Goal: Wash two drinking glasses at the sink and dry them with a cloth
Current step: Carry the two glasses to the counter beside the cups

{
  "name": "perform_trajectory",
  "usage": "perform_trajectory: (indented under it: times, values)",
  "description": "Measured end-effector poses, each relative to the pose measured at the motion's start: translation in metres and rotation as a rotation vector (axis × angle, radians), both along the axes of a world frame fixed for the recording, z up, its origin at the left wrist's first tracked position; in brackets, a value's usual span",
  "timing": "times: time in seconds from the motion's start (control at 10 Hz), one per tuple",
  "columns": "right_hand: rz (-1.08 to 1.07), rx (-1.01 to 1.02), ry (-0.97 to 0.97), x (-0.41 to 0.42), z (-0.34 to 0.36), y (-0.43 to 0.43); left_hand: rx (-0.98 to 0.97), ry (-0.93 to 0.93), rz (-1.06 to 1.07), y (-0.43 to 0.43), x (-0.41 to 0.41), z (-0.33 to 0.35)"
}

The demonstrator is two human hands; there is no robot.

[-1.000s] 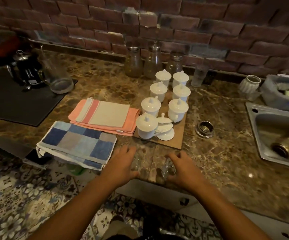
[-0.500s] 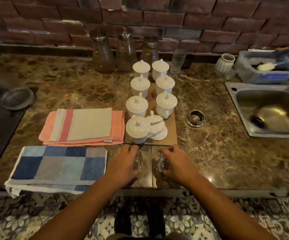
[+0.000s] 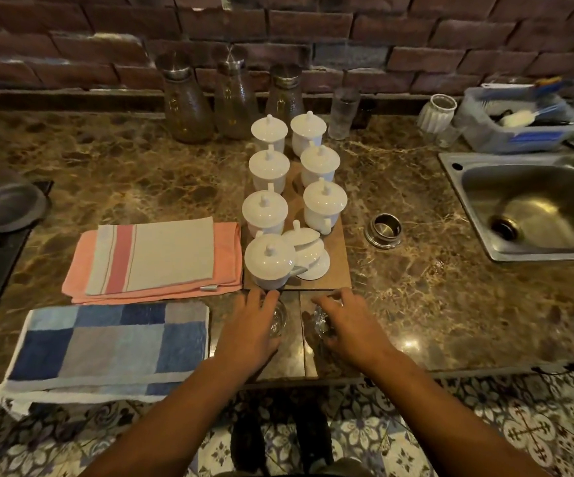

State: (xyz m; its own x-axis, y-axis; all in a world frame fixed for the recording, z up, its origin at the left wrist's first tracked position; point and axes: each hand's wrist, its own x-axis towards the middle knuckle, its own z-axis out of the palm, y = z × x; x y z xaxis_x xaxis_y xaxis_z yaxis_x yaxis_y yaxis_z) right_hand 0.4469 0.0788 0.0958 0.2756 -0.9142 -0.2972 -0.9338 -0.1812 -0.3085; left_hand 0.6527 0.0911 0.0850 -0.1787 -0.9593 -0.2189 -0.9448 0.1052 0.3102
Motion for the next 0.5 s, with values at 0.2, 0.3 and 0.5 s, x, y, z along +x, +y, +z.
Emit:
perform_trajectory:
  times: [0.2, 0.3, 0.5]
  values:
    - [-0.037, -0.059, -0.063, -0.001, -0.008, 0.007, -0.056, 0.077, 0.021, 0.005, -0.002, -0.005]
    - [-0.143, -0.048, -0.151, -0.007, -0.002, 0.020, -0.051, 0.245, 0.120, 0.017, 0.007, -0.011]
    - [-0.453, -0.026, -0.292, -0.049, -0.006, 0.092, -0.001, 0.551, 0.363, 0.090, 0.049, -0.036]
